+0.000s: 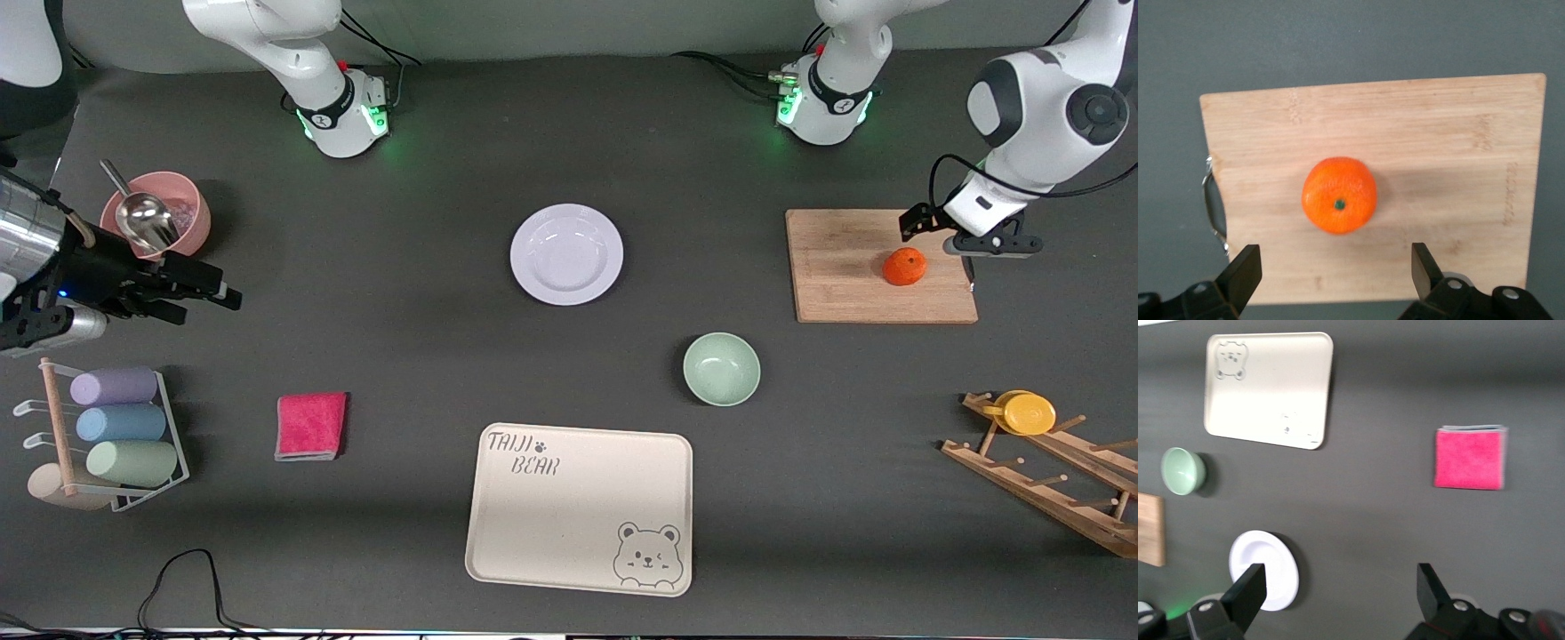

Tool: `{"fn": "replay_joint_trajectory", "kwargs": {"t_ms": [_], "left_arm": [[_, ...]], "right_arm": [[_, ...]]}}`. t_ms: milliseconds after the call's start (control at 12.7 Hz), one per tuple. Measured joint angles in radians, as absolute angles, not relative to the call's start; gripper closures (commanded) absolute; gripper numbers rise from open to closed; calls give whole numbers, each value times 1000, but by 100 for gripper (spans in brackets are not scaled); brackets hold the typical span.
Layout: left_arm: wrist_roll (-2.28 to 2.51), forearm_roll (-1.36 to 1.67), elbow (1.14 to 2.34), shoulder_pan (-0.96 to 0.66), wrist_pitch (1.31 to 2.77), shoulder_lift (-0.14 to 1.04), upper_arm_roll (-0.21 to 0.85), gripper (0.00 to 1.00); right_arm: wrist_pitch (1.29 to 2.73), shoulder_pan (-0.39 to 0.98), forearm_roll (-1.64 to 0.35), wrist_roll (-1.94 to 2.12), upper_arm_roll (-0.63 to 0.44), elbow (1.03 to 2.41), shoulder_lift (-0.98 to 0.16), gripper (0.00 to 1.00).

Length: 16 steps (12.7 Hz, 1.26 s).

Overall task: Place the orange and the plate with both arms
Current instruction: 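Lower the left gripper to the orange while the right gripper moves out, then grasp the orange with the left gripper while the right gripper swings around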

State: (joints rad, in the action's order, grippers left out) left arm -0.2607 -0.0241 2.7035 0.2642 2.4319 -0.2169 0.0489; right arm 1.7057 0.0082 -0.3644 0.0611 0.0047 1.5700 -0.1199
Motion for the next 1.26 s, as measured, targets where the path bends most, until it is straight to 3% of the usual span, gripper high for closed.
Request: {"fn": "replay_joint_trajectory", "kwargs": {"t_ms": [789, 1104, 1183, 1262], "left_arm": [[-292, -24, 2705, 272, 2662, -8, 45, 0], [-294, -24, 2711, 272, 2719, 49, 45, 0], [-295, -24, 2711, 273, 2721, 56, 45, 3], [-295, -24, 2711, 273, 2722, 60, 45, 15]], "right_arm": [[1729, -52, -763, 61, -16, 1572, -299, 0], [1751, -30, -819, 60, -14, 1572, -358, 0], [1751, -28, -853, 60, -13, 1576, -366, 0], [1751, -28, -896, 60, -13, 1586, -376, 0]]}}
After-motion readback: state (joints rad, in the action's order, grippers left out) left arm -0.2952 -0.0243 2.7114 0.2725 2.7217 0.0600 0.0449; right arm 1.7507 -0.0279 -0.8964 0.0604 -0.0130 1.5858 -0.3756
